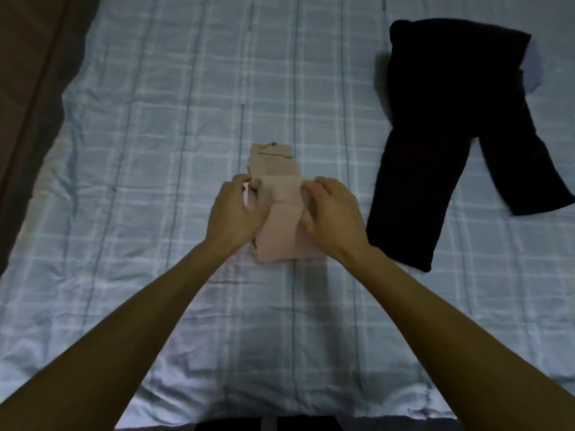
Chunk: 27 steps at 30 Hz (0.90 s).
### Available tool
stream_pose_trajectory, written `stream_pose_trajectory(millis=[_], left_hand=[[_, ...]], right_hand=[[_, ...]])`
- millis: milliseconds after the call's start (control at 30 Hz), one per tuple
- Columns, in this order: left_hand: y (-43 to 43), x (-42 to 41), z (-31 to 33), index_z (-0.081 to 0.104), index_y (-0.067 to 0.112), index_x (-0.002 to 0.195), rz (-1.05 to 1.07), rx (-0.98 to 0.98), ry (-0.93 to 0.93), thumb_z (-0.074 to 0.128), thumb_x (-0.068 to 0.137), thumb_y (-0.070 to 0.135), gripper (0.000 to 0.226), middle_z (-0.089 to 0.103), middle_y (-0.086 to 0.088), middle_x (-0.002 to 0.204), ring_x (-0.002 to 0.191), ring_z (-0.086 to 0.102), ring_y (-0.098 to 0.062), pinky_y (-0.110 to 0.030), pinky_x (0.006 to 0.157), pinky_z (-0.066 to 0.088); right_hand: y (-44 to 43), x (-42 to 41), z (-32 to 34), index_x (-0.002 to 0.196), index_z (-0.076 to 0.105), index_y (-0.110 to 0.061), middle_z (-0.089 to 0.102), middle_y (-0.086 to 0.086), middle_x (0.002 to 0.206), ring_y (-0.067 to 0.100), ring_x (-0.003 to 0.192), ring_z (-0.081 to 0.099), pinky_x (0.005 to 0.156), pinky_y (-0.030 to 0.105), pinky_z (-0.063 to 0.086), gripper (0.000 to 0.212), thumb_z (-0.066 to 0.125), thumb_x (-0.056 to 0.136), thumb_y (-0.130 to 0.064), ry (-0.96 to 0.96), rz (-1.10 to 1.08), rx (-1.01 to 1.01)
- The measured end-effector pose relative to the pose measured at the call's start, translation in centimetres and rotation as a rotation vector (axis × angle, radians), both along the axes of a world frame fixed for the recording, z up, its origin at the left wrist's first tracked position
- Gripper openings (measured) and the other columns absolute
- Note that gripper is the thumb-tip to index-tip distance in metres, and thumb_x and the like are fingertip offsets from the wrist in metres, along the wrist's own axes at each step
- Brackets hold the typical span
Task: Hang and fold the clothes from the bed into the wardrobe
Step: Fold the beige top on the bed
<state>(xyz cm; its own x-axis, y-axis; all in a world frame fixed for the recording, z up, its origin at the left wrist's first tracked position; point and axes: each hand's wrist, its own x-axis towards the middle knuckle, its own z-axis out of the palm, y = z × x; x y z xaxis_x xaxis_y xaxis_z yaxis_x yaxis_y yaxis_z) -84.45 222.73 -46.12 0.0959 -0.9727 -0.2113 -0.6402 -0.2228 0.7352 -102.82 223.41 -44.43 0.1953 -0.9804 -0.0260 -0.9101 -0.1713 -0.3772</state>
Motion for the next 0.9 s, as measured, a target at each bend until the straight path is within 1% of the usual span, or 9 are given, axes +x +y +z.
stream_pose_trajectory(millis=[133,267,367,467,567,633,700,767,900], left_hand=[[2.0,-0.7,-4.0,0.044,0.004,0.131,-0.293,-0.220,-0.349,0.059,0.082,0.024,0.055,0.049,-0.022,0.127,0.109,0.050,-0.037,-0.045,0.091,0.043],[5.9,-1.6,-7.3,0.041,0.004,0.137,-0.607,-0.328,-0.357,0.047,0.089,0.032,0.056,0.043,-0.020,0.140,0.131,0.036,-0.033,-0.048,0.105,0.031],[6.6,-2.2,-7.8,0.036,0.010,0.139,-0.309,-0.194,-0.191,0.044,0.089,0.052,0.066,0.035,-0.015,0.143,0.133,0.032,-0.026,-0.044,0.108,0.029],[3.6,-2.5,-8.4,0.036,0.015,0.134,0.083,-0.005,0.046,0.052,0.079,0.065,0.076,0.044,-0.007,0.130,0.117,0.045,-0.021,-0.038,0.098,0.041],[0.1,-3.2,-7.7,0.038,0.017,0.134,0.319,0.212,0.329,0.062,0.074,0.065,0.080,0.056,0.003,0.112,0.103,0.057,-0.017,-0.025,0.079,0.050],[-1.6,-3.4,-7.2,0.050,0.011,0.122,0.380,0.281,0.375,0.066,0.082,0.047,0.057,0.059,0.008,0.097,0.087,0.059,-0.011,-0.012,0.061,0.044],[-2.6,-3.1,-7.0,0.056,0.009,0.116,0.366,0.260,0.334,0.065,0.085,0.038,0.043,0.062,0.003,0.098,0.085,0.059,-0.013,-0.016,0.059,0.042],[-3.1,-3.0,-6.5,0.059,0.010,0.108,0.336,0.168,0.315,0.062,0.087,0.037,0.034,0.062,0.000,0.093,0.082,0.059,-0.014,-0.022,0.062,0.044],[-4.4,-3.4,-5.2,0.057,0.016,0.110,0.442,-0.105,0.221,0.062,0.089,0.033,0.028,0.053,-0.002,0.101,0.081,0.051,-0.005,-0.010,0.073,0.041]], right_hand=[[0.9,0.8,-5.4,0.131,0.053,-0.007,0.039,0.027,0.143,0.045,0.135,0.031,0.109,0.057,0.027,0.046,0.058,0.086,-0.014,0.079,0.174,0.112],[3.2,0.4,-7.3,0.130,0.053,-0.007,0.044,0.024,0.140,0.034,0.134,0.033,0.109,0.051,0.027,0.042,0.044,0.093,-0.024,-0.028,0.159,0.034],[4.3,-0.6,-7.6,0.136,0.044,-0.011,0.034,0.015,0.147,0.024,0.136,0.028,0.111,0.044,0.024,0.051,0.045,0.094,-0.040,-0.156,-0.083,0.055],[2.3,-0.5,-6.6,0.148,0.021,-0.019,0.018,0.003,0.155,0.013,0.134,0.030,0.103,0.025,0.029,0.070,0.052,0.092,-0.048,-0.487,-0.481,0.294],[-1.1,-0.1,-6.7,0.144,0.032,-0.018,0.049,-0.002,0.135,0.015,0.120,0.050,0.085,0.019,0.039,0.065,0.055,0.091,-0.046,-0.708,-0.683,0.535],[-2.2,0.4,-6.8,0.125,0.050,-0.019,0.060,-0.008,0.113,0.010,0.099,0.058,0.071,0.016,0.041,0.042,0.056,0.091,-0.043,-0.658,-0.642,0.517],[-2.5,0.9,-6.5,0.109,0.047,-0.026,0.057,-0.021,0.092,-0.004,0.077,0.052,0.064,0.010,0.038,0.021,0.055,0.093,-0.037,-0.642,-0.577,0.410],[-2.6,1.2,-6.0,0.099,0.046,-0.026,0.055,-0.019,0.076,-0.004,0.065,0.052,0.058,0.013,0.038,0.011,0.055,0.094,-0.031,-0.684,-0.519,0.230],[-4.3,2.3,-5.3,0.101,0.051,-0.024,0.054,-0.016,0.071,-0.010,0.066,0.053,0.061,0.009,0.038,0.012,0.055,0.095,-0.033,-0.716,-0.551,0.100]])
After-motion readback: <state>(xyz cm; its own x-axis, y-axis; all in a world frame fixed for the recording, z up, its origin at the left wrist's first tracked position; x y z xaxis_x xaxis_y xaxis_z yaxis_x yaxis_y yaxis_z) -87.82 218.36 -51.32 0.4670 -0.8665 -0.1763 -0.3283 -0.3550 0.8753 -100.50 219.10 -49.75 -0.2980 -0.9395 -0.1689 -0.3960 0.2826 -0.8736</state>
